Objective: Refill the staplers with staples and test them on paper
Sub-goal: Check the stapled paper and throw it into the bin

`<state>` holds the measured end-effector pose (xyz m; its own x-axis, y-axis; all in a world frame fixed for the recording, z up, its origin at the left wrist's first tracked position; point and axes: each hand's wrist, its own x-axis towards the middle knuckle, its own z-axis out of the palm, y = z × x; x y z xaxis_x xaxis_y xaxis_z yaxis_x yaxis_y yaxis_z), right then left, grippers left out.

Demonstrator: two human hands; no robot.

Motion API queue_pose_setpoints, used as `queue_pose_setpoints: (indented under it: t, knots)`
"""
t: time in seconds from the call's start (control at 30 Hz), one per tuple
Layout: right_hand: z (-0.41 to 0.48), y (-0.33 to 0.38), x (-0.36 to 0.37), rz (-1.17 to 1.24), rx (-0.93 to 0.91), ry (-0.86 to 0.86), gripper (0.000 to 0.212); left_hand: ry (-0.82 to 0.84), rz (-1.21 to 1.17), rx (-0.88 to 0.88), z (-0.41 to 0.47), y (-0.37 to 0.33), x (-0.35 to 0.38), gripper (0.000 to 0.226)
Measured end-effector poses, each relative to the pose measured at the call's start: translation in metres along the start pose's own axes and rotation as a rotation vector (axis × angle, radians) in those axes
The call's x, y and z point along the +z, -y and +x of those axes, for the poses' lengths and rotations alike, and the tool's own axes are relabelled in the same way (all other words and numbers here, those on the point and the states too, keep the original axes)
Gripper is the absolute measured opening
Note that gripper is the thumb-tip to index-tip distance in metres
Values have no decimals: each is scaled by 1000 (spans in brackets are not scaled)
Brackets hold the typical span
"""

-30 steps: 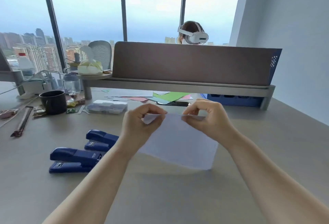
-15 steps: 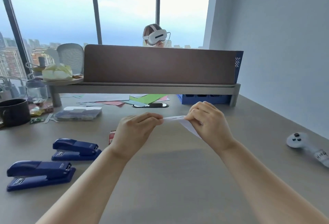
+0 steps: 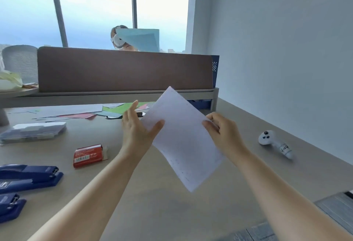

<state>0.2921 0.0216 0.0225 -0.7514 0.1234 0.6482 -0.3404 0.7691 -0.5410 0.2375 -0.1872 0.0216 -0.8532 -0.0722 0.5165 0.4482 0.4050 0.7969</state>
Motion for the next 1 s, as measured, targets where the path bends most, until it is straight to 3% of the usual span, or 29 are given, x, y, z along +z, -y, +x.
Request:
queue_pose_setpoints:
  t: [0.07, 0.13, 0.2, 0.3, 0.37, 0.4, 0.5, 0.57, 0.73, 0.9, 1.0]
  knots:
    - [-3, -10, -15, 6, 88, -77, 21, 149, -236, -164, 0, 0, 18, 71]
    - [-8, -20, -29, -15, 152, -140, 30, 418, -496, -343, -6, -7, 37, 38]
    - [-15, -31, -43, -27, 227, -208, 38, 675, -574, -399, -14, -14, 61, 18]
    - [-32, -47, -70, -44, 333, -317, 36, 791, -521, -345, -30, -34, 100, 24]
    - [-46, -57, -92, -33, 409, -342, 15, 797, -472, -305, -41, -49, 125, 28]
    - [-54, -62, -104, -34, 458, -347, 14, 807, -448, -284, -47, -58, 137, 27]
    - [-85, -77, -143, -2, 586, -333, 44, 852, -398, -218, -67, -84, 174, 22]
    - [-109, -85, -168, -21, 646, -352, 49, 874, -360, -180, -83, -101, 200, 26]
    - [-178, -108, -230, -259, 786, -375, 24, 1026, -302, -52, -140, -146, 263, 9]
    - [-251, -126, -271, -298, 982, -438, 26, 1237, -112, 195, -210, -180, 313, 23]
    - [-296, -142, -287, -286, 1128, -413, 37, 1431, -32, 246, -258, -188, 335, 46]
